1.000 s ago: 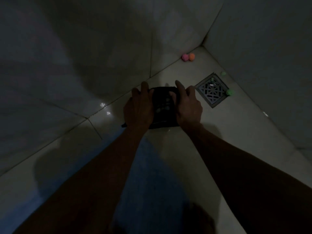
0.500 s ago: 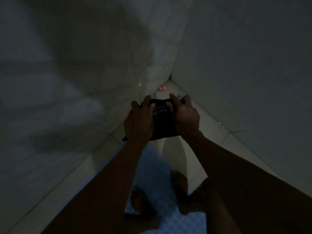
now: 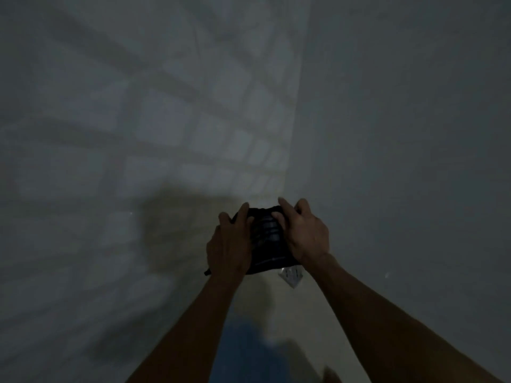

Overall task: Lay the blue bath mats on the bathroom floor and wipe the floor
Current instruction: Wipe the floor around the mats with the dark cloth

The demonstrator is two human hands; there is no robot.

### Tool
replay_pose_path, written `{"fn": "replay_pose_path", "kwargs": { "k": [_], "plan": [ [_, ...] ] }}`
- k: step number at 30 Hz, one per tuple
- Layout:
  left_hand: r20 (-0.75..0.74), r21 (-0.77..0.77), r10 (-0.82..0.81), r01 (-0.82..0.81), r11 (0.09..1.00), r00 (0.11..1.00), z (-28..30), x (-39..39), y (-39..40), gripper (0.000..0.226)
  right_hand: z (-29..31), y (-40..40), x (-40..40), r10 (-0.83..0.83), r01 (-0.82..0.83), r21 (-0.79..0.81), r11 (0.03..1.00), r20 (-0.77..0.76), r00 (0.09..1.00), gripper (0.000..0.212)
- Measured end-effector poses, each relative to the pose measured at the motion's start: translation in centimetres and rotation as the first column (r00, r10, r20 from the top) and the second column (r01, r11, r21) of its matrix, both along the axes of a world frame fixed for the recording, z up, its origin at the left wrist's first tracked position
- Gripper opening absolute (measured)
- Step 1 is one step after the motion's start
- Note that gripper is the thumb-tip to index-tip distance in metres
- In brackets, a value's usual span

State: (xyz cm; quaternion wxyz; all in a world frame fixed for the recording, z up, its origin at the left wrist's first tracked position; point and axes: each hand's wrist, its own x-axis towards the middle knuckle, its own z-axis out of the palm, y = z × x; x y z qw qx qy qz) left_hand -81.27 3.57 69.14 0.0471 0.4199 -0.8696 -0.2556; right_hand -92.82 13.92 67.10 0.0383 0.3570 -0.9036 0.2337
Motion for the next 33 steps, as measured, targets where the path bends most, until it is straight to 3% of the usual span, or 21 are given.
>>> {"fn": "replay_pose_path", "kwargs": {
  "k": [2, 6, 14, 21, 28, 33],
  "plan": [
    [-0.067, -0.021, 0.029, -0.031, 0.999, 0.997, 4.2, -0.7, -0.3, 0.048, 3.9, -0.6, -1.2, 0.031, -0.035, -0.052, 0.998, -0.072, 0.997, 0.041],
    [-0.146, -0.372, -0.001, -0.054, 0.927, 0.989, 10.9, -2.4, -0.6, 0.048, 11.1, -1.8, -4.0, 0.087, -0.125, -0.161, 0.979, -0.223, 0.971, 0.038],
    [-0.261, -0.415, 0.116, -0.221, 0.882, 0.958, 21.5, -7.9, 1.5, 0.045, 21.4, -1.7, -11.6, 0.153, -0.300, -0.323, 0.897, -0.410, 0.899, 0.035],
    [-0.374, -0.508, 0.213, -0.392, 0.767, 0.903, 29.2, -9.9, 3.1, 0.045, 29.5, -2.9, -15.1, 0.218, -0.461, -0.409, 0.787, -0.515, 0.829, 0.043],
    [-0.462, -0.632, 0.266, -0.524, 0.571, 0.846, 38.5, -8.0, 1.1, 0.043, 39.0, -7.3, -14.0, 0.244, -0.580, -0.524, 0.624, -0.574, 0.782, 0.046],
    [-0.536, -0.714, 0.220, -0.577, 0.397, 0.815, 45.2, -6.6, -2.0, 0.043, 46.5, -10.0, -12.7, 0.214, -0.633, -0.564, 0.531, -0.633, 0.744, 0.033]
  ]
}}
